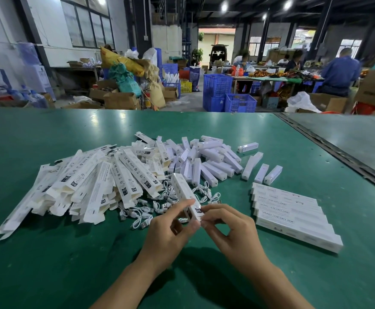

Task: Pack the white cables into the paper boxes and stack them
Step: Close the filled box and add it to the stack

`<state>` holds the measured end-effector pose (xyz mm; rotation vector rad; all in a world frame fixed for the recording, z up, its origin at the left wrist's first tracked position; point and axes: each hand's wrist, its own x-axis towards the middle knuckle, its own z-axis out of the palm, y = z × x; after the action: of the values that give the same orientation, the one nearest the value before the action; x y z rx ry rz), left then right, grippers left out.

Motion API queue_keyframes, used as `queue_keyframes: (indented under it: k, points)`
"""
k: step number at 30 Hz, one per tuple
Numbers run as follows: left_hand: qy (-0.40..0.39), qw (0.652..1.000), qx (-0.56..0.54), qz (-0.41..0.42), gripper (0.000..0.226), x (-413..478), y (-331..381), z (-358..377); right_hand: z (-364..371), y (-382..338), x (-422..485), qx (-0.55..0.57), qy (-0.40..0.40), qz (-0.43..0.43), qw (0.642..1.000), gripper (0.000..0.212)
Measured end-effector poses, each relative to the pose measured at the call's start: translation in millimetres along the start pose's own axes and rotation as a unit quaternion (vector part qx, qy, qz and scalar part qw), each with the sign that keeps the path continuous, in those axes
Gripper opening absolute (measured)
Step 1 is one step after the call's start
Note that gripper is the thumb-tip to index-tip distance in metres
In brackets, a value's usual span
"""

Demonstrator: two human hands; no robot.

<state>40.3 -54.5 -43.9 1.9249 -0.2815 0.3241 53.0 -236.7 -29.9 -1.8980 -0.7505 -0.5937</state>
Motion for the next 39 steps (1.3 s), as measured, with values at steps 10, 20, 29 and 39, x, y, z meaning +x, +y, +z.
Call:
queue_keyframes:
  k: [10, 20, 29, 39]
  points:
    - [0.017, 0.999, 0.03, 0.019, 0.036, 2, 5, -1, 5, -12, -1, 0.116, 0.03, 0.165, 0.979, 0.023]
    - [-0.056, 0.995, 0.047, 0.065, 0.037, 1, 8, 1, 15, -23, 3, 0.503, -0.078, 0.431, 0.745, 0.039]
    - [-0.011, 0.999, 0.049, 0.019, 0.034, 7, -5, 3, 25, -20, 5, 0.449, 0.293, 0.446, 0.717, 0.037]
    - [0.018, 0.999, 0.029, -0.021, 0.047, 11, -16, 8, 0, -1, 9, 0.432, 0.38, 0.52, 0.631, 0.025]
